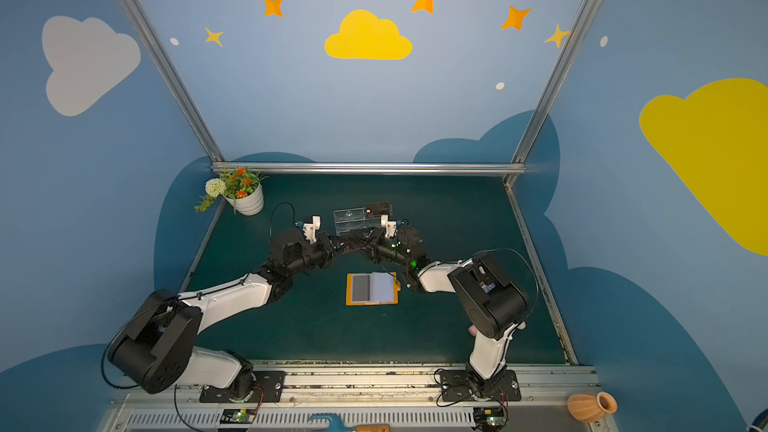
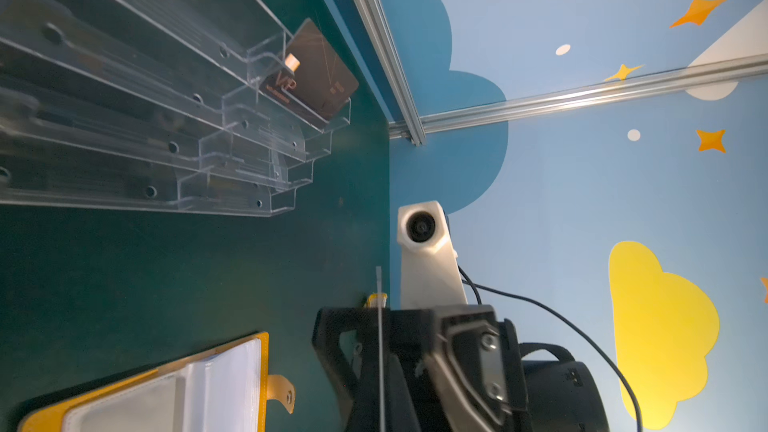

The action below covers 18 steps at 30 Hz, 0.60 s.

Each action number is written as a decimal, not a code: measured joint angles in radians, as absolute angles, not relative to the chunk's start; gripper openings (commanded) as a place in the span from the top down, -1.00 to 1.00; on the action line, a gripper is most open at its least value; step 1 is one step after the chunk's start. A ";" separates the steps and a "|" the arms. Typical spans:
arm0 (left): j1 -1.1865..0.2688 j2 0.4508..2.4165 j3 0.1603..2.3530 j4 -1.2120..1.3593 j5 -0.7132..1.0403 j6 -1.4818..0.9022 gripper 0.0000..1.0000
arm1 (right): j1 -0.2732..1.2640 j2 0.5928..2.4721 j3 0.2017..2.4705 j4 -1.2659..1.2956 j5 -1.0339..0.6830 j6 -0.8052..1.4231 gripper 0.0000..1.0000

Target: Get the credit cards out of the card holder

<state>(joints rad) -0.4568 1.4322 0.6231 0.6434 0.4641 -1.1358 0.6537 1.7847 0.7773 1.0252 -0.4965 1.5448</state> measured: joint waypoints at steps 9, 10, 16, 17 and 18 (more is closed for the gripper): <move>-0.414 1.455 0.636 0.670 0.487 -1.135 0.92 | 0.587 1.669 0.775 0.892 -0.523 1.455 -0.75; -0.412 1.464 0.642 0.675 0.489 -1.138 0.92 | 0.577 1.654 0.775 0.876 -0.525 1.446 -0.76; -0.375 1.522 0.719 0.685 0.497 -1.148 0.92 | 0.503 1.563 0.720 0.794 -0.542 1.399 -0.78; -0.367 1.533 0.740 0.685 0.499 -1.148 0.92 | 0.490 1.549 0.709 0.776 -0.543 1.390 -0.78; -0.360 1.548 0.766 0.688 0.501 -1.147 0.92 | 0.476 1.533 0.699 0.754 -0.547 1.381 -0.78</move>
<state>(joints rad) -0.3603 1.5478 0.7658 0.6880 0.5011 -1.1469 0.4759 1.5330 0.6994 0.7544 -0.5468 1.3811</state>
